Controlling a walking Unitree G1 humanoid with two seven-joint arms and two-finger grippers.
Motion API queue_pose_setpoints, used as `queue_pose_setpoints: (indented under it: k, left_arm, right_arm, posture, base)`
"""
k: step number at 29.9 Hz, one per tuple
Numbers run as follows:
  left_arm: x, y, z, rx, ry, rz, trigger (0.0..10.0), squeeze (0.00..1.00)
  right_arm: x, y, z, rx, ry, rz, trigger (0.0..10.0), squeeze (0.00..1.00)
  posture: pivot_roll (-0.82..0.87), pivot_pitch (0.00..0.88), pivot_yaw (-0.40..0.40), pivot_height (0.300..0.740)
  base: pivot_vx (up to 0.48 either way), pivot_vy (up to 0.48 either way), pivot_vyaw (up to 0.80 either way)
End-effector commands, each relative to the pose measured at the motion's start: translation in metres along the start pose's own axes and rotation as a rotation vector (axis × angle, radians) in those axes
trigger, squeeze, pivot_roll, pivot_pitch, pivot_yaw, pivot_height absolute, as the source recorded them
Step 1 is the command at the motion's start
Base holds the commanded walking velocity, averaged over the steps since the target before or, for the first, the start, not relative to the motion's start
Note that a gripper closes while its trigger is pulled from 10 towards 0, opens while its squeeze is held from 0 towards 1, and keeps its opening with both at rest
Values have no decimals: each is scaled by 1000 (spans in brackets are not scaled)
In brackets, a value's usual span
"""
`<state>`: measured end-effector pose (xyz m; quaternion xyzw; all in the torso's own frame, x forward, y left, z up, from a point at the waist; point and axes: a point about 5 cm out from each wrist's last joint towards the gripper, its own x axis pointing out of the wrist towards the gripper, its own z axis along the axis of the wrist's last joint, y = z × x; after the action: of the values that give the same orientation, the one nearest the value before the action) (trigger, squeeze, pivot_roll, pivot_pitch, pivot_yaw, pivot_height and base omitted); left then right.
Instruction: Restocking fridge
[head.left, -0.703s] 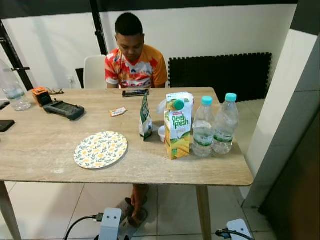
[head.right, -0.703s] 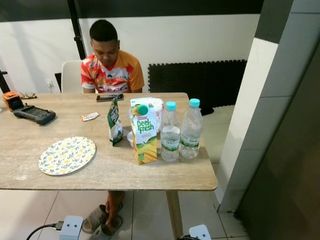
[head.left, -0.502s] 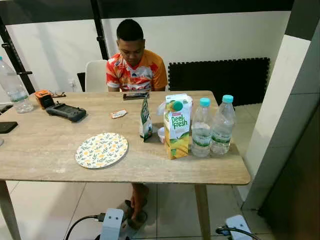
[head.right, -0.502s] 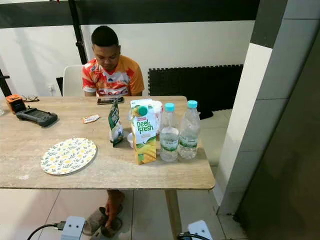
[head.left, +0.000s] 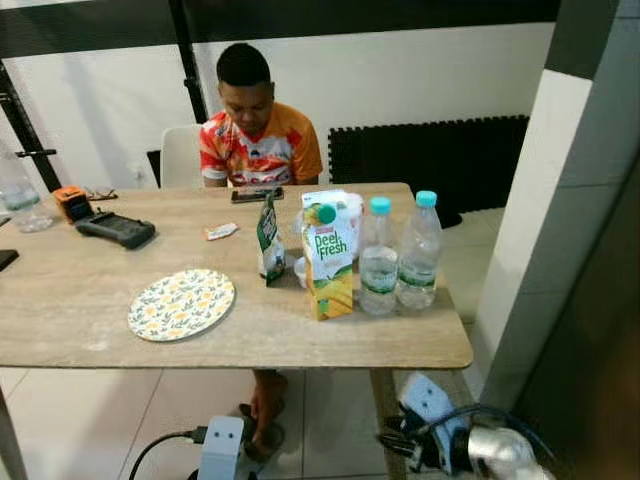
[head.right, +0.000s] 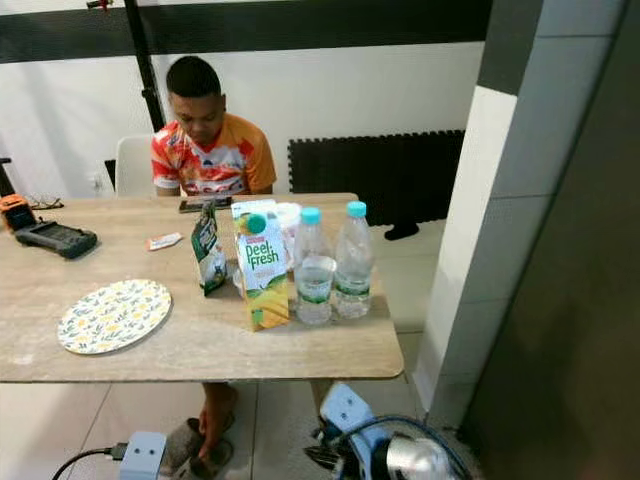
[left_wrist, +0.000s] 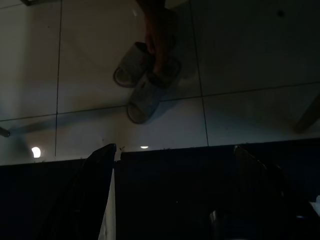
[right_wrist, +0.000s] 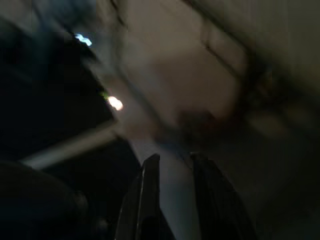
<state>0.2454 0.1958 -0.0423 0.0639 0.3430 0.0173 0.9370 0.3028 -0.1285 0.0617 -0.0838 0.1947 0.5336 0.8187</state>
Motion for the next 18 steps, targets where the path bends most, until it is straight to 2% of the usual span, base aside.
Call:
queue_pose_setpoints:
  k: [1, 3, 4, 6, 7, 10, 11, 12, 13, 14, 18]
  left_arm:
    - [-2, 3, -9, 0, 31, 14, 10000, 0]
    - [-3, 4, -10, -1, 35, 16, 10000, 0]
    - [-3, 4, -10, -1, 35, 16, 10000, 0]
    - [-3, 5, -11, -1, 38, 17, 10000, 0]
    - [-3, 5, -11, -1, 38, 17, 10000, 0]
    - [-3, 5, -11, 3, 39, 14, 10000, 0]
    - [-3, 5, -11, 3, 39, 14, 10000, 0]
    - [-3, 4, -11, 5, 39, 12, 10000, 0]
    - [-3, 4, -11, 9, 39, 9, 10000, 0]
    - [-3, 4, -11, 11, 39, 8, 10000, 0]
    - [-3, 3, -11, 14, 39, 5, 10000, 0]
  right_arm:
    - [1, 4, 14, 20, -49, 79, 10000, 0]
    - [-3, 7, 46, 28, -152, 164, 10000, 0]
    - [-3, 7, 46, 28, -152, 164, 10000, 0]
    - [-9, 10, 81, 27, -258, 249, 10000, 0]
    - [-12, 11, 92, 21, -289, 272, 10000, 0]
    - [-18, 4, 125, -41, -404, 233, 10000, 0]
    - [-18, 4, 125, -41, -404, 233, 10000, 0]
    - [-20, 0, 137, -61, -456, 193, 10000, 82]
    - [-24, -10, 155, -74, -535, 88, 10000, 353]
    - [-25, -16, 160, -75, -554, 19, 10000, 1000]
    - [-23, -29, 165, -110, -544, -141, 10000, 1000]
  posture:
    - [14, 83, 40, 740]
    - [16, 83, 37, 740]
    - [16, 83, 37, 740]
    - [17, 82, 36, 740]
    - [17, 82, 36, 740]
    - [16, 83, 37, 740]
    - [16, 83, 37, 740]
    - [16, 83, 37, 740]
    - [17, 84, 36, 740]
    - [17, 84, 36, 740]
    - [17, 84, 36, 740]
  base:
    - [0, 0, 0]
    - [0, 0, 0]
    - [0, 0, 0]
    - [0, 0, 0]
    - [0, 0, 0]
    - [0, 0, 0]
    - [0, 0, 0]
    - [0, 0, 0]
    - [0, 0, 0]
    - [0, 0, 0]
    - [0, 0, 0]
